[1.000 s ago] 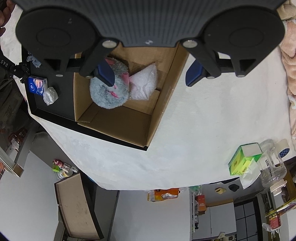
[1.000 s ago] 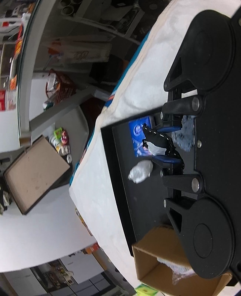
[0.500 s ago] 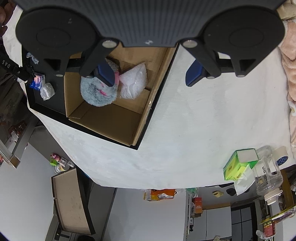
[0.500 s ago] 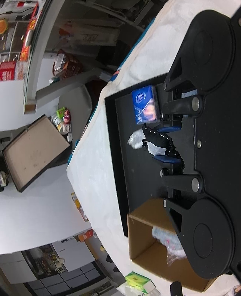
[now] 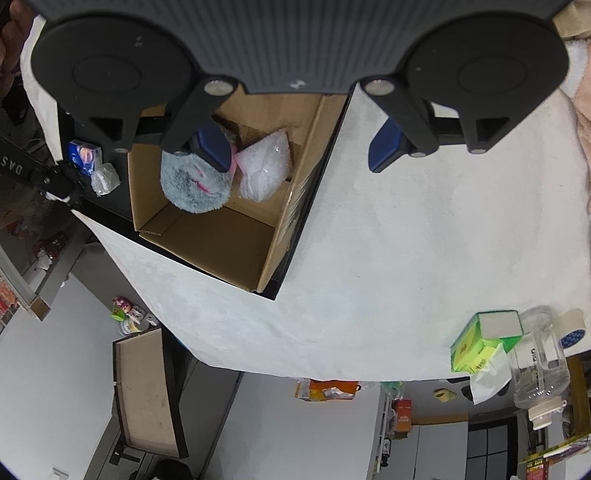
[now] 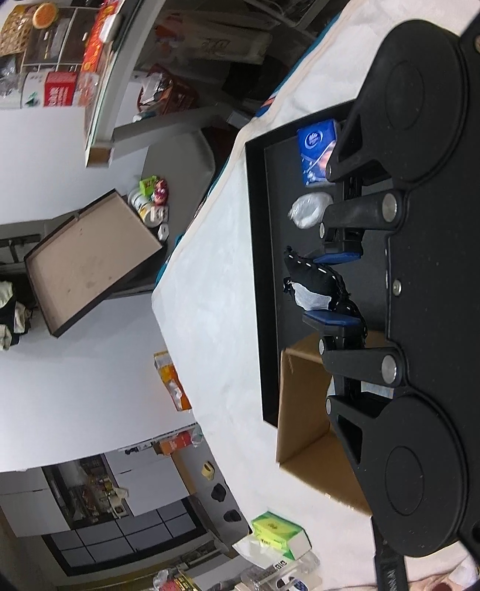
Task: Organize soft objects
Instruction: 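Carry the black lace item with the right tool over the box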
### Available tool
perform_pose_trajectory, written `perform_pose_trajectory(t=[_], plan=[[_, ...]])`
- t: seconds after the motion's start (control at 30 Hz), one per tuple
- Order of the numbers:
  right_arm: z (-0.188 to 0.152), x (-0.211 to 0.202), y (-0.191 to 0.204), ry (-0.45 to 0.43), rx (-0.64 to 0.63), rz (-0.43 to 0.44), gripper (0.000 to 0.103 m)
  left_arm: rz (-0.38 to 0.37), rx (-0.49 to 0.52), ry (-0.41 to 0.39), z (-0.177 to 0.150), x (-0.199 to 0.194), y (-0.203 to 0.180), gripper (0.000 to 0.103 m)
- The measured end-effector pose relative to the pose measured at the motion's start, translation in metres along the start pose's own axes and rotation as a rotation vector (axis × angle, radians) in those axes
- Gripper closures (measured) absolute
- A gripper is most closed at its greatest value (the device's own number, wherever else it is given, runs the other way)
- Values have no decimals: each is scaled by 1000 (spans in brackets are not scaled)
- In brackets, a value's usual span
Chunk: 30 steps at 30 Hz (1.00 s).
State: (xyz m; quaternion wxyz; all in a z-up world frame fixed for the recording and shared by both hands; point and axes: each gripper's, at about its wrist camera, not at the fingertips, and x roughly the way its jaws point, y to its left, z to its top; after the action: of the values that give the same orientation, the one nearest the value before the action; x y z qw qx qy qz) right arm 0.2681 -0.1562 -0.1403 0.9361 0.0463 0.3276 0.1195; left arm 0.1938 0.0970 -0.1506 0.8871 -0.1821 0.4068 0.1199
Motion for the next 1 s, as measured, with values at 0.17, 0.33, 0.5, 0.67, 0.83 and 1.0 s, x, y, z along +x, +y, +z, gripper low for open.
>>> perform_pose_trajectory(t=[0.17,0.33,0.5,0.67,0.83,1.0], plan=[[1,-2,18,-6,-14,13,76,-35,-12,-1,-2,2,10,30],[1,-2,38,-6,-34,24,76,-57,-37,9,-4,5,22,41],[3,0,59,-10,-56,37,76,-70,-56,23,-6,9,31,53],[5,3,78,-16,-88,51,76,-97,-86,56,-12,16,41,72],[5,7,95,-24,-132,67,76,-128,-101,75,-15,20,43,82],[5,13,109,-24,-150,79,76,-148,-102,78,-18,21,44,85]])
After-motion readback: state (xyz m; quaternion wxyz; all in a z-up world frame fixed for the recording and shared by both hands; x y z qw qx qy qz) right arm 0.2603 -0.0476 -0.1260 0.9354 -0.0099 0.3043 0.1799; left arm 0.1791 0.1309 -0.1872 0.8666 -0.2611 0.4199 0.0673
